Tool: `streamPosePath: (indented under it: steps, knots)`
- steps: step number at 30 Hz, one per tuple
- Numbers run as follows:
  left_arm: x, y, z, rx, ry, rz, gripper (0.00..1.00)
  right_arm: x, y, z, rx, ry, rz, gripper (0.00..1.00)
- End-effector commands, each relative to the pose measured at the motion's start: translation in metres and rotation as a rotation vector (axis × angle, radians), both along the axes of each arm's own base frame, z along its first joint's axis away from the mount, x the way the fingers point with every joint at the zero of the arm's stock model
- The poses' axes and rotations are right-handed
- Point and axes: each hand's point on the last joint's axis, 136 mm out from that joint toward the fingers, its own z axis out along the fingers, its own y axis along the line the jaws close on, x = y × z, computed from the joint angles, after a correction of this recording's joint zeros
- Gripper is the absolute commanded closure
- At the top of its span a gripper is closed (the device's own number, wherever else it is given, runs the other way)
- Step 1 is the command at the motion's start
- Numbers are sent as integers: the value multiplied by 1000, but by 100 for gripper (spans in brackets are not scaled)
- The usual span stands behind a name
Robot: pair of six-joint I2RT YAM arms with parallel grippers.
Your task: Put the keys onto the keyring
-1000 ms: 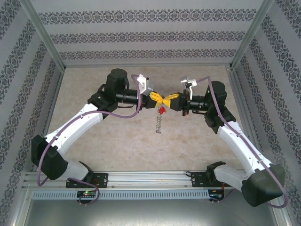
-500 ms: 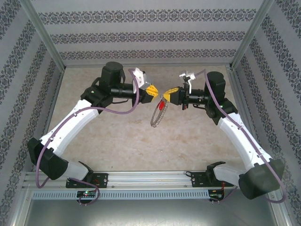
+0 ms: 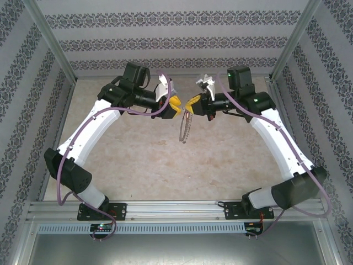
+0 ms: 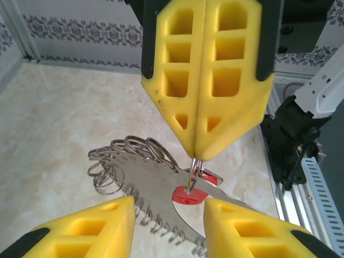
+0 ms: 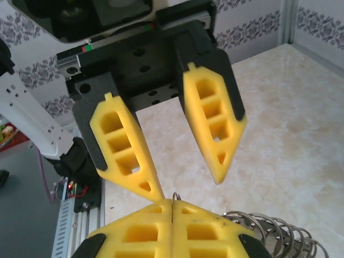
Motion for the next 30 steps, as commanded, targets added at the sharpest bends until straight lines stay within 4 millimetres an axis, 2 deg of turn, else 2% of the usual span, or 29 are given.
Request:
streamPosePath:
  steps: [1, 16, 30]
  knots:
    - [-10, 6, 12, -13, -10, -36, 62, -9, 0, -5, -61, -22, 46, 100]
    - [-26, 4, 21, -67, 44, -112, 62, -19, 4, 3, -59, -43, 90, 100]
    - [-26, -5, 18, -105, 108, -157, 63, -22, 8, 11, -31, -65, 109, 100]
